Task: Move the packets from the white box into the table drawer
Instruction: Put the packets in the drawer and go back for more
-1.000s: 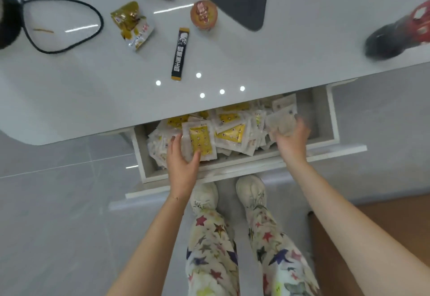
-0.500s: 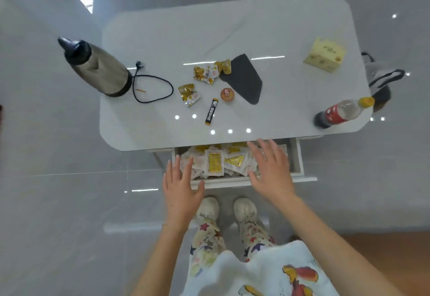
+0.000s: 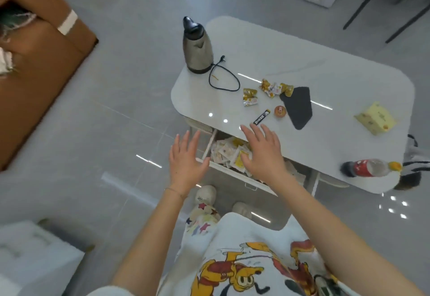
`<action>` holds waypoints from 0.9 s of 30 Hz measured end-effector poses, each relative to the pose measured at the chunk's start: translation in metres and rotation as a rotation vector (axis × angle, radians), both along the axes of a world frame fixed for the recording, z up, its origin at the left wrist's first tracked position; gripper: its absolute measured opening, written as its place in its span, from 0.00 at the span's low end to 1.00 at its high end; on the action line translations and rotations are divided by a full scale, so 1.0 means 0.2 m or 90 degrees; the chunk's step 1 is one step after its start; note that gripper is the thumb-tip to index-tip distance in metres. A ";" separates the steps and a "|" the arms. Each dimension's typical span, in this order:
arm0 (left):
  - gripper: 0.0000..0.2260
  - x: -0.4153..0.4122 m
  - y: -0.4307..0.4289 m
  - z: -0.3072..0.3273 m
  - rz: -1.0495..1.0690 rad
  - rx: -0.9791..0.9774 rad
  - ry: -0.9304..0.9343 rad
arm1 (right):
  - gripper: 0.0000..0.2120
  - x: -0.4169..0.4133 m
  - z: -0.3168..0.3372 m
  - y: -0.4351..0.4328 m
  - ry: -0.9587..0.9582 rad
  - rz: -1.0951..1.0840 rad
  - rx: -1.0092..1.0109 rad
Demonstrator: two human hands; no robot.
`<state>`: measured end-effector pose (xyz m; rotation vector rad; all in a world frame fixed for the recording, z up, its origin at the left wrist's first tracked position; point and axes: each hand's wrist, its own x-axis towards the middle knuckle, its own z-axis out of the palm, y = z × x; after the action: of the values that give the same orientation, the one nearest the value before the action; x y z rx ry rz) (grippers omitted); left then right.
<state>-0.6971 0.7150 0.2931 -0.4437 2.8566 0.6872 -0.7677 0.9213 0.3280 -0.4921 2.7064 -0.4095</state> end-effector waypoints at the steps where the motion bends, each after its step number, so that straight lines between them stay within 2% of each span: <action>1: 0.34 0.03 -0.05 0.01 0.026 0.003 0.002 | 0.33 0.00 0.02 -0.07 0.002 0.029 0.001; 10: 0.37 0.30 -0.66 0.10 0.215 -0.030 0.019 | 0.33 0.03 0.12 -0.89 0.040 0.239 -0.017; 27: 0.36 0.90 -1.94 0.29 0.543 -0.016 0.108 | 0.34 0.32 0.26 -2.53 0.080 0.507 -0.051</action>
<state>-0.5178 0.3274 0.3515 -1.7218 2.7413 0.8221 -0.7031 0.4152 0.3791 -1.5658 2.3415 -0.2598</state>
